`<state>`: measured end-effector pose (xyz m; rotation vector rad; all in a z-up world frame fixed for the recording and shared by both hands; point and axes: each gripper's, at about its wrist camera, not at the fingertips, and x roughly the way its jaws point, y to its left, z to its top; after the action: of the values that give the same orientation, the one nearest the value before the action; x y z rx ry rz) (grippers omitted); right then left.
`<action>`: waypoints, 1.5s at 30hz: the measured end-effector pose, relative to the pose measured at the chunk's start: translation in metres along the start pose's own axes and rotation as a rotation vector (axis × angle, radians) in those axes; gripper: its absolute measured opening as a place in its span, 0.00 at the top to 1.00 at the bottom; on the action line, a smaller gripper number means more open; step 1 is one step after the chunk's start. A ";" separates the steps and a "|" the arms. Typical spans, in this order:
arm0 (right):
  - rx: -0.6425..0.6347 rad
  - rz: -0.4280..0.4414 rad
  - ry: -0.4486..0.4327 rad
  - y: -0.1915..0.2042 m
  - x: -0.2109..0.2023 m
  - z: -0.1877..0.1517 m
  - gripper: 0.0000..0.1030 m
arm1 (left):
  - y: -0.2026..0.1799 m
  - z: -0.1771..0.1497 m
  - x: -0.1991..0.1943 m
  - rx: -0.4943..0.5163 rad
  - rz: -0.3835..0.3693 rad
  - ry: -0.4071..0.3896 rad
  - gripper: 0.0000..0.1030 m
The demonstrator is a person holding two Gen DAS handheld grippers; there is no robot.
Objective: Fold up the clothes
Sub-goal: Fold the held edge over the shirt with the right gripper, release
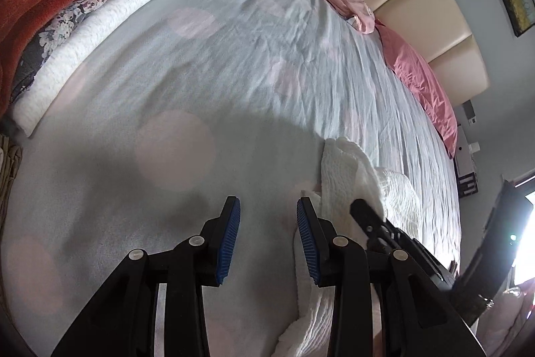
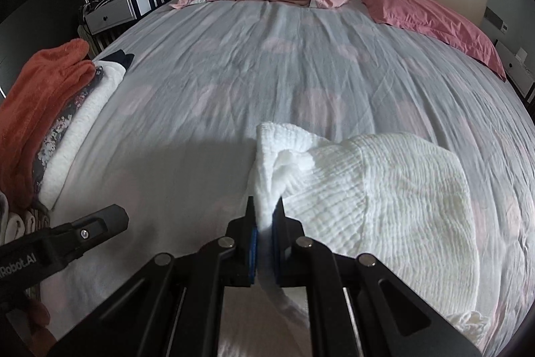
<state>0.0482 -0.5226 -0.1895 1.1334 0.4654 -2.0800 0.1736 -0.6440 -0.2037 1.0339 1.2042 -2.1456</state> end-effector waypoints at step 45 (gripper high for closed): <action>0.325 0.280 -0.011 -0.171 -0.103 -0.103 0.78 | -0.031 -0.103 -0.021 0.115 0.154 0.186 0.64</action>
<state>0.0200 -0.3009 -0.1643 1.2876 -0.0421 -1.9547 0.2043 -0.5387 -0.2052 1.3561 1.0533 -2.0548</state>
